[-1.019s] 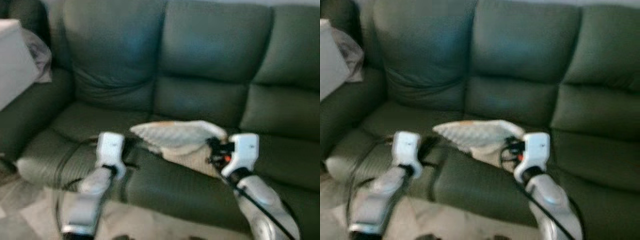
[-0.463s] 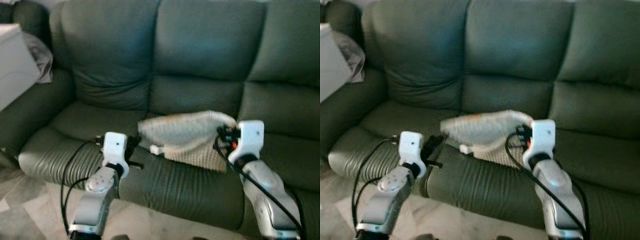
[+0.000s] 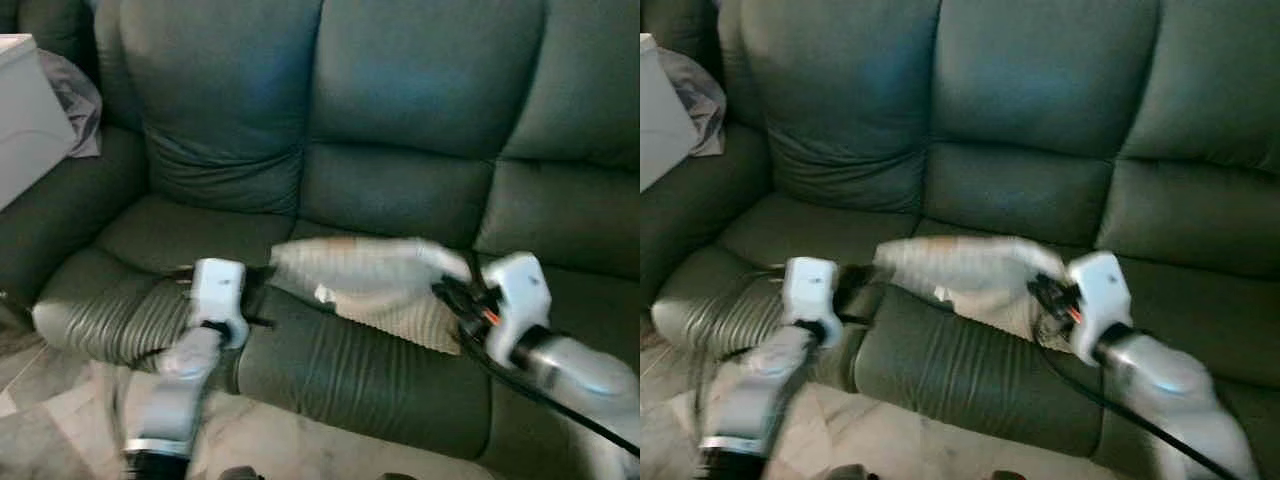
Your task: Move the pillow to the sofa
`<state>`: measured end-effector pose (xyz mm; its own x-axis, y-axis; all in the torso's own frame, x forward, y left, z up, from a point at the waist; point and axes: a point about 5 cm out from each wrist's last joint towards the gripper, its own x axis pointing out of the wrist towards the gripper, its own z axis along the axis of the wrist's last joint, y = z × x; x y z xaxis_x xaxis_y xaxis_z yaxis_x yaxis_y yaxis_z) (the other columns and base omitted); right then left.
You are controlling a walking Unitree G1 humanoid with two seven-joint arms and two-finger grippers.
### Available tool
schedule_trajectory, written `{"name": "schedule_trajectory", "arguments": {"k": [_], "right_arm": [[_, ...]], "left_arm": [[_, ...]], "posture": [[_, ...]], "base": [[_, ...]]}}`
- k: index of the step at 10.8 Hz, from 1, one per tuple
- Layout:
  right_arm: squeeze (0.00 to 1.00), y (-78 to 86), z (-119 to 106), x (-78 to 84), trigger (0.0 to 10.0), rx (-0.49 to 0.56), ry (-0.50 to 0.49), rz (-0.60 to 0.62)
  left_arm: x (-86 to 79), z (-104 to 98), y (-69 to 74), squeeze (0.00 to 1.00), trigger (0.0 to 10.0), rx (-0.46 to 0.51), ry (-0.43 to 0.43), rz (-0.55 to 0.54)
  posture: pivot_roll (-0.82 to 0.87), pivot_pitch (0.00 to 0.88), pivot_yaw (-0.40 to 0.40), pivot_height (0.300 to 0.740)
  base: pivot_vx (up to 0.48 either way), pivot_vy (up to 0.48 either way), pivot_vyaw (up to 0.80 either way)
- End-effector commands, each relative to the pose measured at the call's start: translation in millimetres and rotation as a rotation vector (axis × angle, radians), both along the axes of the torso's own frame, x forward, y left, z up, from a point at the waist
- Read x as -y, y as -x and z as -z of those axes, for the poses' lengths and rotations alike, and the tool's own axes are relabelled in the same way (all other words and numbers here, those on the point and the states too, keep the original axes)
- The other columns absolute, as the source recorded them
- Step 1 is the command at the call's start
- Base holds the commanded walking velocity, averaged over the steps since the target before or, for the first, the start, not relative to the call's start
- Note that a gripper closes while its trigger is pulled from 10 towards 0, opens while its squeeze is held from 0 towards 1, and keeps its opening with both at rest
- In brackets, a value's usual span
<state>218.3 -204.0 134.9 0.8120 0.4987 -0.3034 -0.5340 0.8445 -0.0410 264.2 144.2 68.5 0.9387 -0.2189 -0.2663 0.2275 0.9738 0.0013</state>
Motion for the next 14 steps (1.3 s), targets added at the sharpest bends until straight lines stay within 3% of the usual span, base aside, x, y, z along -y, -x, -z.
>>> {"name": "schedule_trajectory", "arguments": {"k": [1, 2, 3, 4, 5, 7, 9, 11, 13, 14], "right_arm": [[0.00, 8.7, -9, -3.8, 10.0, -0.001, 0.001, -0.105], [0.00, 31.1, -15, 3.3, 10.0, -0.073, 0.074, -0.262], [0.00, 42.7, -21, 2.1, 10.0, -0.125, 0.079, -0.363], [0.00, 52.6, -32, 1.7, 10.0, -0.180, 0.091, -0.487], [0.00, 59.0, -44, 2.6, 10.0, -0.217, 0.094, -0.577], [0.00, 53.8, -78, 3.6, 10.0, -0.155, 0.051, -0.656], [0.00, 33.2, -98, 4.4, 10.0, -0.014, -0.018, -0.568], [0.00, 28.2, -108, 4.7, 10.0, 0.043, -0.060, -0.539], [0.00, 40.3, -72, 14.0, 10.0, -0.112, 0.023, -0.502], [0.00, 46.9, -42, 24.9, 10.0, -0.213, 0.097, -0.448]], "left_arm": [[-5.1, 1, 1.6, 0.00, 10.0, 0.012, -0.030, 0.010], [-22.1, 4, 22.0, 0.00, 10.0, 0.019, -0.112, 0.069], [-30.1, 9, 35.1, 0.00, 10.0, 0.007, -0.145, 0.087], [-34.3, 14, 37.1, 0.00, 10.0, -0.007, -0.155, 0.074], [-31.2, 10, 27.6, 0.00, 10.0, 0.018, -0.134, 0.048], [-14.0, 4, 10.9, 0.00, 10.0, 0.059, -0.090, 0.054], [-8.0, 5, 9.6, 0.00, 10.0, 0.060, -0.074, 0.058], [-8.7, 5, 7.1, 0.00, 10.0, 0.059, -0.070, 0.052], [-7.5, 6, 5.5, 0.00, 10.0, 0.058, -0.070, 0.052], [-6.2, 6, 6.5, 0.00, 10.0, 0.057, -0.073, 0.057]], "posture": [[-0.13, 0.000, 0.047, 0.740], [-0.13, 0.000, 0.050, 0.740], [-0.13, 0.000, 0.052, 0.740], [-0.13, 0.000, 0.051, 0.740], [-0.14, 0.000, 0.047, 0.740], [-0.16, 0.000, 0.048, 0.740], [-0.16, 0.000, 0.056, 0.740], [-0.16, 0.000, 0.061, 0.740], [-0.16, 0.000, 0.063, 0.740], [-0.15, 0.000, 0.065, 0.740]], "base": [[0.000, 0.000, 0.00], [0.000, 0.000, 0.00], [0.000, 0.000, 0.00], [0.000, 0.000, 0.00], [0.000, 0.000, 0.00], [0.000, 0.000, 0.00], [0.000, 0.000, 0.00], [0.000, 0.000, 0.00], [0.000, 0.000, 0.00], [0.000, 0.000, 0.00]]}}
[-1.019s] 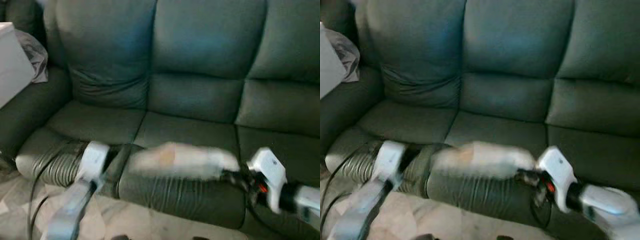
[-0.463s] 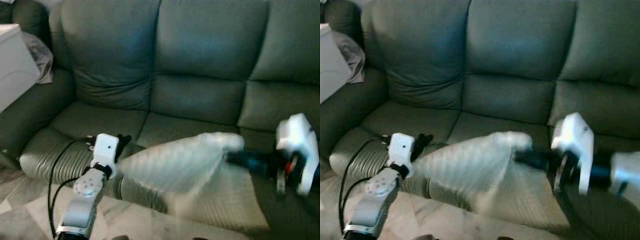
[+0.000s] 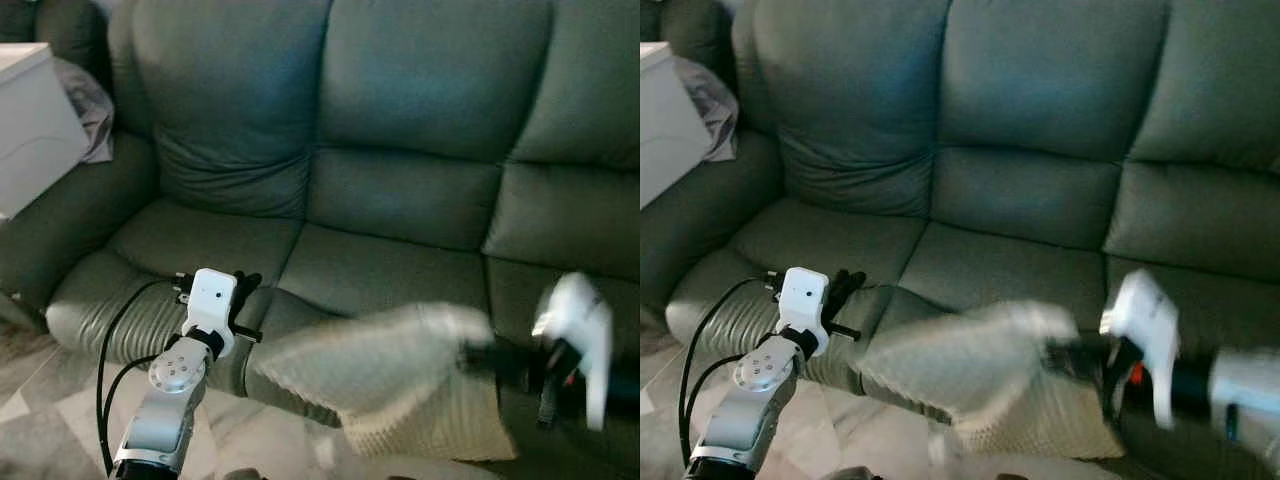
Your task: Move the pillow to the sofa
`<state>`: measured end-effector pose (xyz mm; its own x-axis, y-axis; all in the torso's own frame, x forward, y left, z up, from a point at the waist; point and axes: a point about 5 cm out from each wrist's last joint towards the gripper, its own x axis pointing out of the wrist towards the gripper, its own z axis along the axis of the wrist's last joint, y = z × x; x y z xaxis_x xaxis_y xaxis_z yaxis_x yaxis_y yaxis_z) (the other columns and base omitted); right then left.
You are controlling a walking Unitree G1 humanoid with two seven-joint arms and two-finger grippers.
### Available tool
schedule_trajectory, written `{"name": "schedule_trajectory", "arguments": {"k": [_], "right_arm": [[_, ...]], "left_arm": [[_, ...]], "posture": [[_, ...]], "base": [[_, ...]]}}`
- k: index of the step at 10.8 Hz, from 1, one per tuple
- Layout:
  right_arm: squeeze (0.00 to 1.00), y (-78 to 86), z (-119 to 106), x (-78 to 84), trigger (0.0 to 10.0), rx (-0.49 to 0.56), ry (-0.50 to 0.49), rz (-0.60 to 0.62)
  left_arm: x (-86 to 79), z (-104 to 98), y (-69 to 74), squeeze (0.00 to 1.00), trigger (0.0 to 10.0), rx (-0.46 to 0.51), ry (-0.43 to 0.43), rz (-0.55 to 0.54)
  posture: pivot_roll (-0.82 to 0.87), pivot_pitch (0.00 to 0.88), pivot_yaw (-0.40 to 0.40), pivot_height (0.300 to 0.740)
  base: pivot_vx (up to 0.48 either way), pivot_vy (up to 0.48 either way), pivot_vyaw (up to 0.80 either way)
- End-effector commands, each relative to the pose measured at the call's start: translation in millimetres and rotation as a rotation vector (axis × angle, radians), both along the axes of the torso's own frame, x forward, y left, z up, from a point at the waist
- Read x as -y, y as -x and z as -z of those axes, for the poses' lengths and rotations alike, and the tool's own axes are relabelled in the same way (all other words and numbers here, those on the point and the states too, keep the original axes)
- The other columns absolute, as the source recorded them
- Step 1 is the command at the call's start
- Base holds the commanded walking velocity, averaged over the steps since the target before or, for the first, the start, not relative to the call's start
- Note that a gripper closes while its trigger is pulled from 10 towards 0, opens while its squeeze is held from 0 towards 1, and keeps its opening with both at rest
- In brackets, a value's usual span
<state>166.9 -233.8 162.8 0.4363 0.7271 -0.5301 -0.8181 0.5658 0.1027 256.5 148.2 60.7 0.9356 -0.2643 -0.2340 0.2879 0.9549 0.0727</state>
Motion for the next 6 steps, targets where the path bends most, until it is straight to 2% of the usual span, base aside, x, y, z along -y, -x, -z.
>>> {"name": "schedule_trajectory", "arguments": {"k": [1, 2, 3, 5, 6], "right_arm": [[0.00, -2.5, 0, 1.6, 10.0, 0.036, 0.035, -0.001], [0.00, -4.6, 26, 12.3, 10.0, 0.046, 0.144, 0.080], [0.00, -18.8, 43, 21.4, 10.0, 0.142, 0.276, 0.200], [0.00, -49.0, 42, 41.4, 10.0, 0.345, 0.431, 0.456], [0.00, -57.5, 35, 47.1, 10.0, 0.423, 0.443, 0.561]], "left_arm": [[-2.8, -1, -0.4, 0.00, 10.0, 0.004, -0.016, -0.006], [-4.6, 0, 0.3, 0.00, 10.0, -0.004, -0.028, -0.005], [-6.3, -5, 1.3, 0.00, 10.0, 0.000, -0.032, -0.001], [-9.6, -9, 4.9, 0.00, 10.0, -0.003, -0.044, 0.009], [-10.7, -10, 7.4, 0.00, 10.0, -0.009, -0.049, 0.018]], "posture": [[-0.15, 0.000, 0.067, 0.740], [-0.14, 0.000, 0.072, 0.740], [-0.11, 0.000, 0.083, 0.740], [-0.09, 0.000, 0.101, 0.740], [-0.08, 0.000, 0.111, 0.740]], "base": [[0.000, 0.000, 0.00], [0.000, 0.000, 0.00], [0.000, 0.000, 0.00], [0.000, 0.000, 0.00], [0.000, 0.000, 0.00]]}}
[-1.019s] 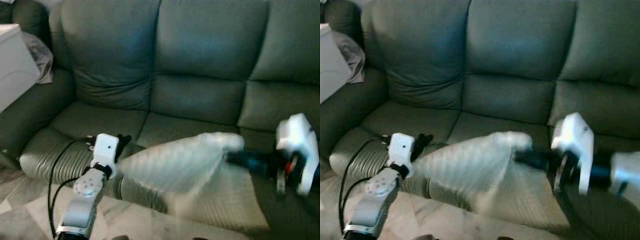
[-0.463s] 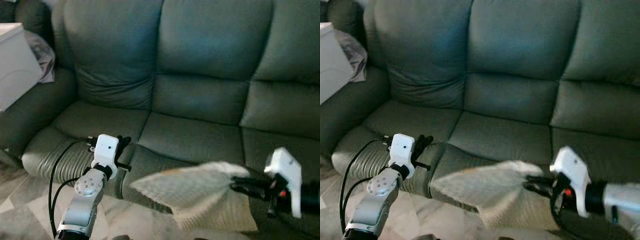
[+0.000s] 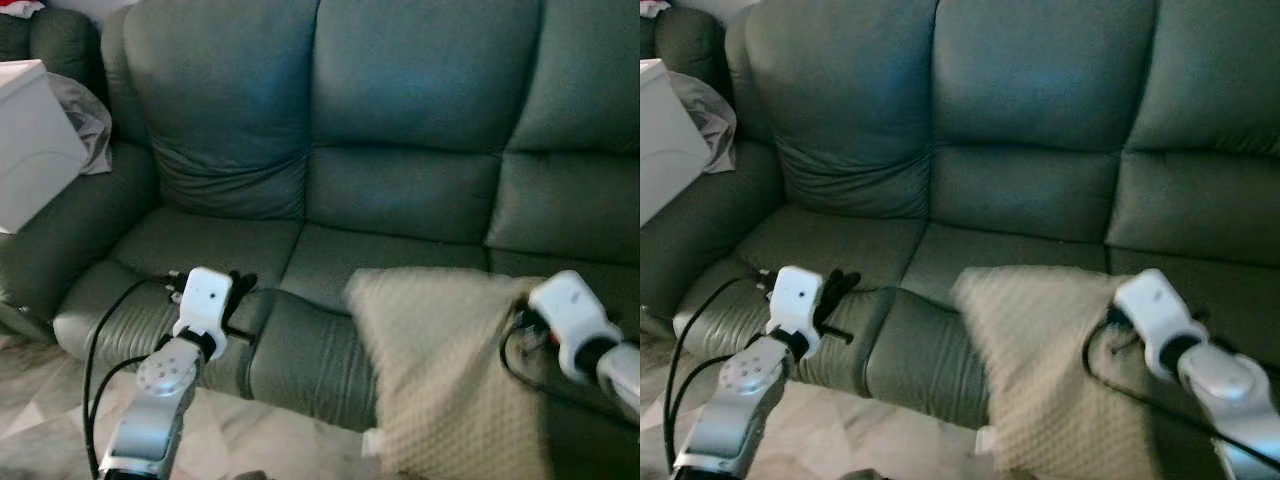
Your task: Move the pillow to the sofa
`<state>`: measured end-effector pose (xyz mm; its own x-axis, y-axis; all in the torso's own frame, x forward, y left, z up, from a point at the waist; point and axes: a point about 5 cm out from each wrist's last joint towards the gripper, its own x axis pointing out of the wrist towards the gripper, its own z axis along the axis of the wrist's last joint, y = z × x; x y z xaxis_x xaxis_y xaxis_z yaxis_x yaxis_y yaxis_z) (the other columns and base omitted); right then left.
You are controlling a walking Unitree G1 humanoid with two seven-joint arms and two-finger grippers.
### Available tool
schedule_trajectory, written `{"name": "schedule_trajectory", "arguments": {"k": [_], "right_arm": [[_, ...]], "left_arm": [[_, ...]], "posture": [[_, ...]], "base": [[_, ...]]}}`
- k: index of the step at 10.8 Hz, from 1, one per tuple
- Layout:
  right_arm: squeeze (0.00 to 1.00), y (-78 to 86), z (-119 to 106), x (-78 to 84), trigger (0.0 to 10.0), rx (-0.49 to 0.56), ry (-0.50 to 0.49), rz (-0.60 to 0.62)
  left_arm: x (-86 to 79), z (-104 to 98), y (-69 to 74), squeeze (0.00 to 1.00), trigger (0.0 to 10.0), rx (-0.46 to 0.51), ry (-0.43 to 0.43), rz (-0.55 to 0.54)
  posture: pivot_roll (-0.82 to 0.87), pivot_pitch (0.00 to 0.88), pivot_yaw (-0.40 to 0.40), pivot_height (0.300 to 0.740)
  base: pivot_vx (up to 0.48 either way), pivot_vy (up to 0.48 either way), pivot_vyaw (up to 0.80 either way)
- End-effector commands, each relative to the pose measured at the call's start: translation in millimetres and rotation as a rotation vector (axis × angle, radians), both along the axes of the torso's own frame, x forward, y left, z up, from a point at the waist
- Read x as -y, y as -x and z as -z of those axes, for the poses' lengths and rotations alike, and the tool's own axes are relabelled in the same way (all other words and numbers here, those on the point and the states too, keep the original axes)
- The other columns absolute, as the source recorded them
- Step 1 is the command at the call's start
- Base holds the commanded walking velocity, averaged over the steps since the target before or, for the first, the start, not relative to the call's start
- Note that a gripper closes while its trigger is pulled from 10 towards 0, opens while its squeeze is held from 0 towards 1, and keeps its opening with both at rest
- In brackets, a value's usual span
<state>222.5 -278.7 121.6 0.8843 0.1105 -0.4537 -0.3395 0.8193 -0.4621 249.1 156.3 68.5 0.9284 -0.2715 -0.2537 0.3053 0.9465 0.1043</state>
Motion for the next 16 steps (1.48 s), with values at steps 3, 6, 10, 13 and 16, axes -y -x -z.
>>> {"name": "schedule_trajectory", "arguments": {"k": [3, 6, 10, 13, 16], "right_arm": [[0.00, -25.0, -37, 30.2, 10.0, 0.394, 0.056, 0.327], [0.00, -39.1, -37, 25.4, 10.0, 0.442, -0.031, 0.373], [0.00, -63.5, -15, -27.5, 10.0, 0.365, -0.108, 0.140], [0.00, -79.4, -23, -11.2, 10.0, 0.395, -0.088, 0.181], [0.00, -114.4, -39, -7.1, 10.0, 0.464, -0.052, 0.191]], "left_arm": [[-1.6, -7, 1.1, 0.00, 10.0, -0.009, -0.027, 0.026], [-3.1, -10, 5.8, 0.00, 10.0, -0.018, -0.033, 0.027], [1.9, -11, 14.5, 0.00, 10.0, -0.038, -0.025, 0.026], [-0.6, -12, 17.3, 0.00, 10.0, -0.045, -0.030, 0.015], [-0.7, -14, 19.4, 0.00, 10.0, -0.055, -0.035, 0.018]], "posture": [[-0.06, 0.023, 0.131, 0.740], [-0.04, 0.050, 0.126, 0.740], [-0.02, 0.080, 0.108, 0.740], [0.00, 0.088, 0.111, 0.740], [0.02, 0.098, 0.116, 0.740]], "base": [[0.000, 0.000, 0.00], [0.000, 0.000, 0.00], [0.000, 0.000, 0.00], [0.000, 0.000, 0.00], [0.000, 0.000, 0.00]]}}
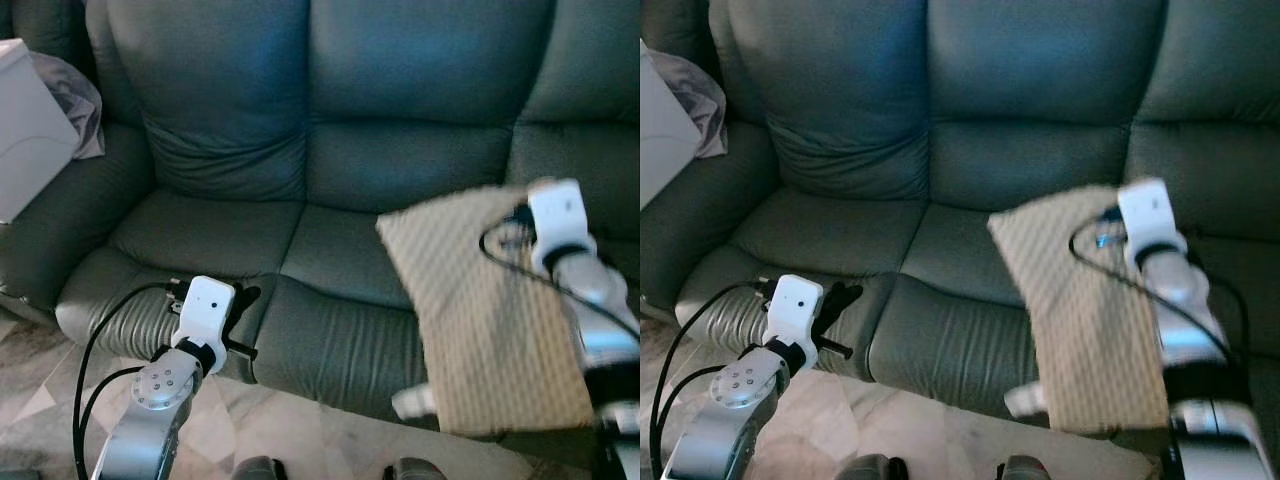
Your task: Move the pillow to the sofa
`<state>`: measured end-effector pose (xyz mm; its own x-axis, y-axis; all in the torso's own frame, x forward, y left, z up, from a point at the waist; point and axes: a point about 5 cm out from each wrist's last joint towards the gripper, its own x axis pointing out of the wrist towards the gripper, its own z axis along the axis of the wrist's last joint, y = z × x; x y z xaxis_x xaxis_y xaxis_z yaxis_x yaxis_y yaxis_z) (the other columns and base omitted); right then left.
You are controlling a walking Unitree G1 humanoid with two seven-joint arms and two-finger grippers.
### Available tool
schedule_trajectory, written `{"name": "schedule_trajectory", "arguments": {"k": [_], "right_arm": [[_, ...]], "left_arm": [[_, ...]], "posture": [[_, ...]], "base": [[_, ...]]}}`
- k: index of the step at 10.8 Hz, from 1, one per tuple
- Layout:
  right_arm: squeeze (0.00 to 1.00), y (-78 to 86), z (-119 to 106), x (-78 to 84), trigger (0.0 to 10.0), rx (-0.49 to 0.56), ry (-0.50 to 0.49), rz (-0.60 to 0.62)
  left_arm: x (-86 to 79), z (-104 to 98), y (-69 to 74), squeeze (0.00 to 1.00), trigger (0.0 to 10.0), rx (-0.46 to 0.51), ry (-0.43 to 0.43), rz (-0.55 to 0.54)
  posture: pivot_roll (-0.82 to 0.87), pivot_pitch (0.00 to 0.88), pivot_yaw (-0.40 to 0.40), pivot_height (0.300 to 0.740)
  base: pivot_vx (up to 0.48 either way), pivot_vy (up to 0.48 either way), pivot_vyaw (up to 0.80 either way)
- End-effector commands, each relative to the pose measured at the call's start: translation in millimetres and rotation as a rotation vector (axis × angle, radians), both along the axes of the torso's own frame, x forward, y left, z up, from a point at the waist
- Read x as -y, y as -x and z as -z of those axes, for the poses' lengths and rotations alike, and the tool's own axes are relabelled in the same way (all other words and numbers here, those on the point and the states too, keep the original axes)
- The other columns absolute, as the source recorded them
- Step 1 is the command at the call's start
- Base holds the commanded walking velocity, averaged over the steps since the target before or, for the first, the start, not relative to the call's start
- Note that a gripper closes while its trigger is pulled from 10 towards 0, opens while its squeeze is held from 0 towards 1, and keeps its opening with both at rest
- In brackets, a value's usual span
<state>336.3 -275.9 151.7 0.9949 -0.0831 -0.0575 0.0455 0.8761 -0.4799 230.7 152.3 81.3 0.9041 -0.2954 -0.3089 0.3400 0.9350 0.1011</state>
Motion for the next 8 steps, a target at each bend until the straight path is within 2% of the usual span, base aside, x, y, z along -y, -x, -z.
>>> {"name": "schedule_trajectory", "arguments": {"k": [1, 3, 4, 5, 6, 8], "right_arm": [[0.00, -11.1, -22, -6.3, 10.0, 0.090, 0.025, -0.025], [0.00, -31.6, -42, -19.9, 10.0, 0.149, -0.034, -0.073], [0.00, -41.0, -43, -35.4, 10.0, 0.147, -0.024, -0.126], [0.00, -46.6, -35, -56.4, 10.0, 0.122, -0.049, -0.199], [0.00, -47.6, -29, -66.2, 10.0, 0.099, -0.052, -0.235], [0.00, -43.1, 2, -103.4, 10.0, 0.000, 0.001, -0.382]], "left_arm": [[-5.5, -2, 1.8, 0.00, 10.0, -0.001, -0.023, -0.017], [-6.8, -3, 6.0, 0.00, 10.0, -0.003, -0.026, -0.023], [-8.3, -3, 9.4, 0.00, 10.0, -0.014, -0.028, -0.031], [-10.5, -4, 15.4, 0.00, 10.0, -0.023, -0.033, -0.038], [-11.1, -4, 16.7, 0.00, 10.0, -0.027, -0.034, -0.041], [-11.7, -4, 23.5, 0.00, 10.0, -0.046, -0.038, -0.044]], "posture": [[0.02, 0.099, 0.115, 0.740], [0.04, 0.114, 0.106, 0.740], [0.04, 0.121, 0.103, 0.740], [0.06, 0.140, 0.095, 0.740], [0.07, 0.145, 0.093, 0.740], [0.08, 0.168, 0.084, 0.740]], "base": [[0.000, 0.000, 0.00], [0.000, 0.000, 0.00], [0.000, 0.000, 0.00], [0.000, 0.000, 0.00], [0.000, 0.000, 0.00], [0.000, 0.000, 0.00]]}}
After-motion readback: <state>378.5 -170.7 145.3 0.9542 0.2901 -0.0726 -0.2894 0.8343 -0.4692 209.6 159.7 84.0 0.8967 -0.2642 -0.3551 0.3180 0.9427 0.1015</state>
